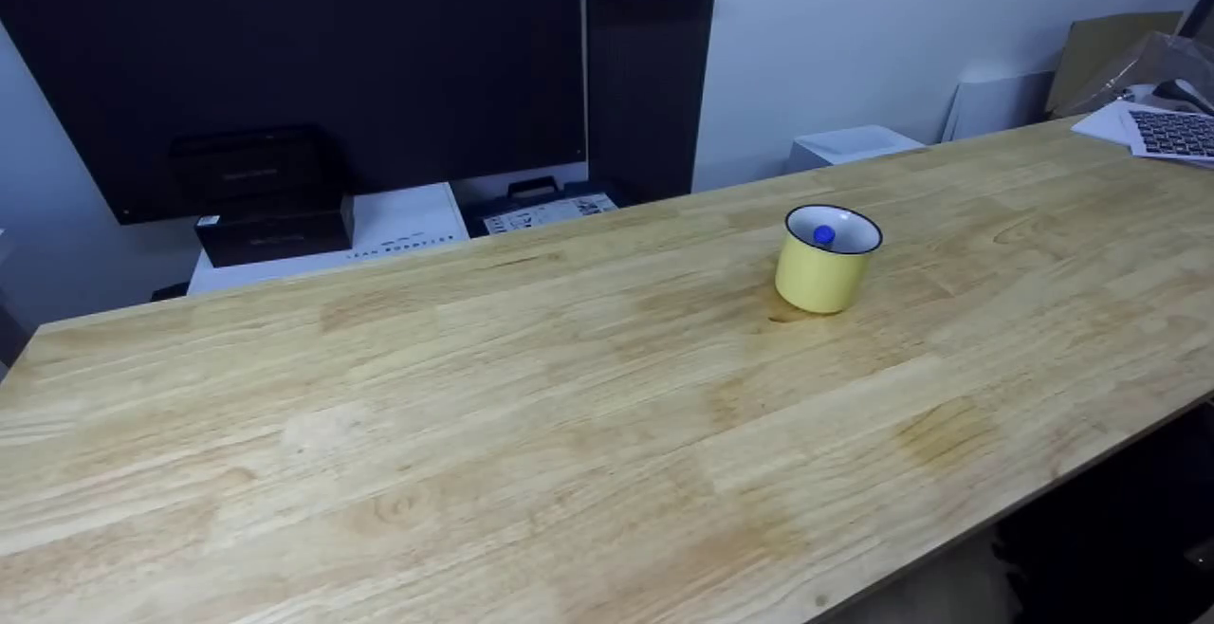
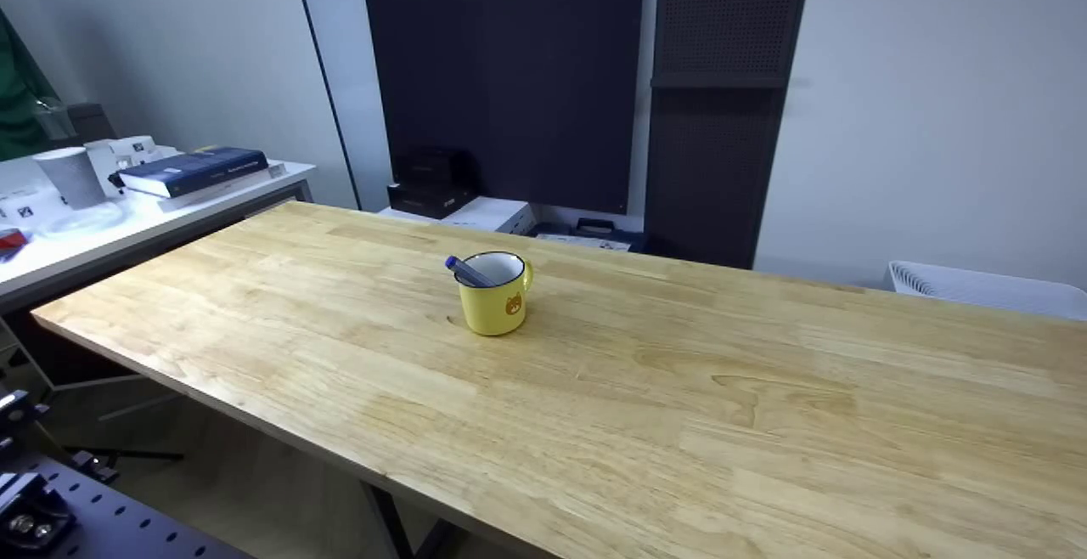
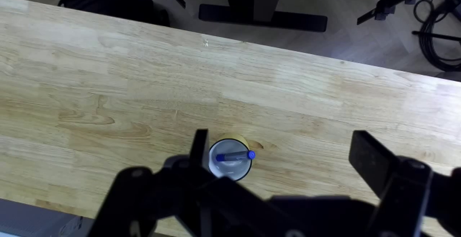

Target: Take the marker out of the cup and put it on the table

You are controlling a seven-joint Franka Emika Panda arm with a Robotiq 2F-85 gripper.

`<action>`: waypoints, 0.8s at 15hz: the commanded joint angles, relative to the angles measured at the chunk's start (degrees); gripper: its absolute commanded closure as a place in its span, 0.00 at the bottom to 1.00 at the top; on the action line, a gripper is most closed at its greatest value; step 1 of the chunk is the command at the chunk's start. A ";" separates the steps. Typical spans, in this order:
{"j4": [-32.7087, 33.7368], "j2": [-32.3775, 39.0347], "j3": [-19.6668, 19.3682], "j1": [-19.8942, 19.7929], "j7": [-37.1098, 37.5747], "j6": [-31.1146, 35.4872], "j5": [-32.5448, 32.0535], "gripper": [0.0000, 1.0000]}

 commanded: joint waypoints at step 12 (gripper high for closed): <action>9.72 17.82 -5.78 -3.01 3.56 23.90 3.31 0.00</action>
